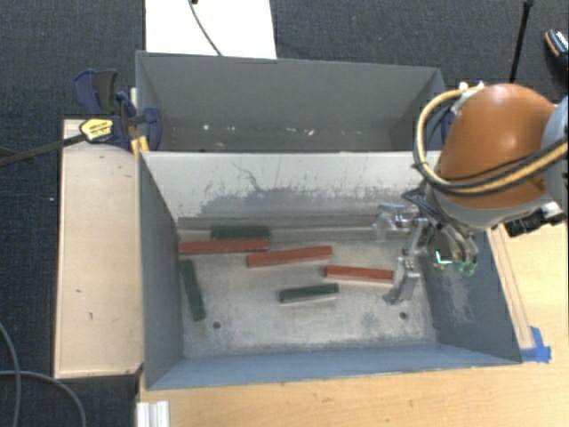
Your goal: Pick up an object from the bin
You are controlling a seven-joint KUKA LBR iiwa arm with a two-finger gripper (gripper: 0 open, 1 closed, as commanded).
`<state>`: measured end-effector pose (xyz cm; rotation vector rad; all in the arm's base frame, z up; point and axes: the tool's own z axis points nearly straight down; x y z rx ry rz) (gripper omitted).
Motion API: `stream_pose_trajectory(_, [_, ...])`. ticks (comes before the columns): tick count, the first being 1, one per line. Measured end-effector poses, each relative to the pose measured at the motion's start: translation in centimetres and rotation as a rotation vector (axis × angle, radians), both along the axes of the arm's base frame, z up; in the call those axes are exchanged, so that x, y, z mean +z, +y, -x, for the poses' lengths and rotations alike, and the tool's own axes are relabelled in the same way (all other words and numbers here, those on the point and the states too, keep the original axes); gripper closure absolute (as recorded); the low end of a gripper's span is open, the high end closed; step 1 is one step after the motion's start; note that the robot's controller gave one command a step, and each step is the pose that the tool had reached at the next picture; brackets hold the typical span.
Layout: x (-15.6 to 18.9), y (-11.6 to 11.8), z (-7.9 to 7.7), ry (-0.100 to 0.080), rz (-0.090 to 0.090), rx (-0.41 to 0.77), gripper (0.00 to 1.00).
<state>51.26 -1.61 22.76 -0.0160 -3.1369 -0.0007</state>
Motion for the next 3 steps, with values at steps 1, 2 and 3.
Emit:
stream_pose_trajectory(1, [-8.6, 3.5, -5.4, -0.002, -0.002, 0.212, 0.00])
stream_pose_trajectory(2, [-15.7, 4.9, -8.0, -0.001, 0.000, 0.167, 0.00])
stream_pose_trajectory(3, [-15.3, 4.8, -8.0, -0.004, 0.000, 0.166, 1.00])
